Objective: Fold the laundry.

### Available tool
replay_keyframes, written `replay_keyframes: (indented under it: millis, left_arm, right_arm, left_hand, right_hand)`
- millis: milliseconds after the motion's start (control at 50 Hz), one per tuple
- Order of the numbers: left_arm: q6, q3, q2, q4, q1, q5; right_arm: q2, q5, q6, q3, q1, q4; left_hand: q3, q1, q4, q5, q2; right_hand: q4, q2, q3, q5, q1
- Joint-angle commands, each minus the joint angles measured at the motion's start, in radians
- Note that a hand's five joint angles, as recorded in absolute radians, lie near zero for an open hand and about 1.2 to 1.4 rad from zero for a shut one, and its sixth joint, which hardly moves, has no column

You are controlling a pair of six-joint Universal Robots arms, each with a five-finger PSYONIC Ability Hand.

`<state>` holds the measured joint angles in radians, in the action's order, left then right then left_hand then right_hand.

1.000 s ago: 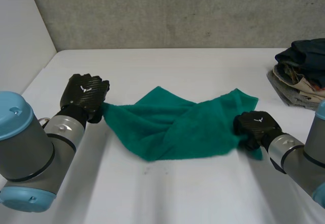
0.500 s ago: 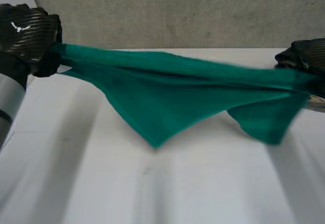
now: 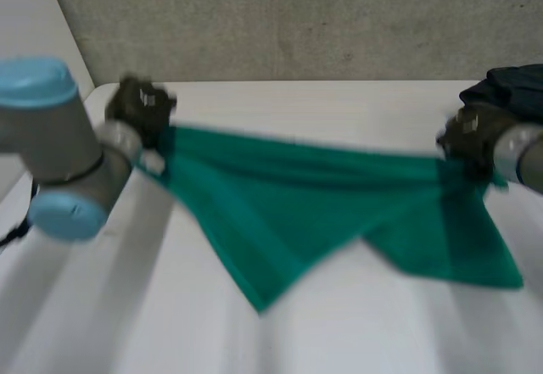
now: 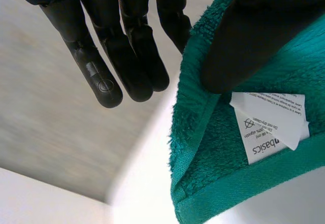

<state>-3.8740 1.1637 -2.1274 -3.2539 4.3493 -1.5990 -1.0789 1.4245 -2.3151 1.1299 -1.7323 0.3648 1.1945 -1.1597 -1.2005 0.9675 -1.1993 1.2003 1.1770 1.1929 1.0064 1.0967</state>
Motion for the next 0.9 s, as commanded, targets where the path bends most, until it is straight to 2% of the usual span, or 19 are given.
replay_keyframes:
  millis: [20,60,120,300,520,700,820,860,900]
  left_arm:
    - [0.014,-0.407,-0.054,-0.237,-0.011,-0.052]
    - [0.031,-0.414,-0.046,-0.294,-0.014,-0.058]
    - [0.074,-0.4,0.0,-0.355,-0.028,-0.065]
    - [0.117,-0.087,0.064,-0.322,-0.025,-0.07]
    - [0.166,0.252,0.044,-0.317,-0.039,-0.07]
    - [0.208,0.462,0.053,-0.322,-0.062,-0.062]
    - [0.209,0.508,0.101,-0.322,-0.059,-0.062]
    - [0.211,0.521,0.118,-0.323,-0.059,-0.062]
    - [0.212,0.525,0.124,-0.325,-0.059,-0.062]
  right_arm:
    - [-0.032,0.007,-0.21,-0.154,-0.041,-0.562]
    - [-0.09,0.013,-0.253,-0.103,-0.043,-0.759]
    - [-0.121,0.013,-0.264,-0.053,-0.043,-0.84]
    - [-0.04,0.001,-0.262,-0.015,-0.058,-0.627]
    - [0.114,0.01,-0.262,0.16,-0.102,-0.529]
    - [0.113,0.005,-0.27,0.28,-0.093,-0.331]
    - [0.047,-0.003,-0.28,0.315,-0.089,-0.231]
    - [0.017,-0.004,-0.293,0.327,-0.066,-0.205]
    - [-0.002,-0.004,-0.316,0.333,-0.04,-0.193]
  left_hand:
    - [0.202,-0.237,-0.196,0.254,-0.197]
    - [0.202,-0.237,-0.196,0.254,-0.197]
    - [0.202,-0.237,-0.196,0.254,-0.197]
    - [0.202,-0.237,-0.196,0.254,-0.197]
    - [0.202,-0.237,-0.196,0.254,-0.197]
    - [0.202,-0.237,-0.196,0.254,-0.197]
    - [0.202,-0.237,-0.196,0.254,-0.197]
    - [0.202,-0.237,-0.196,0.254,-0.197]
    - [0.202,-0.237,-0.196,0.254,-0.197]
  right_hand:
    - [0.196,0.219,0.203,0.215,0.3]
    - [0.196,0.219,0.203,0.215,0.3]
    - [0.196,0.219,0.203,0.215,0.3]
    - [0.196,0.219,0.203,0.215,0.3]
    - [0.196,0.219,0.203,0.215,0.3]
    - [0.196,0.219,0.203,0.215,0.3]
    - [-0.204,-0.181,-0.197,-0.185,-0.101]
    - [-0.436,-0.413,-0.429,-0.417,-0.333]
    - [-0.525,-0.502,-0.517,-0.505,-0.421]
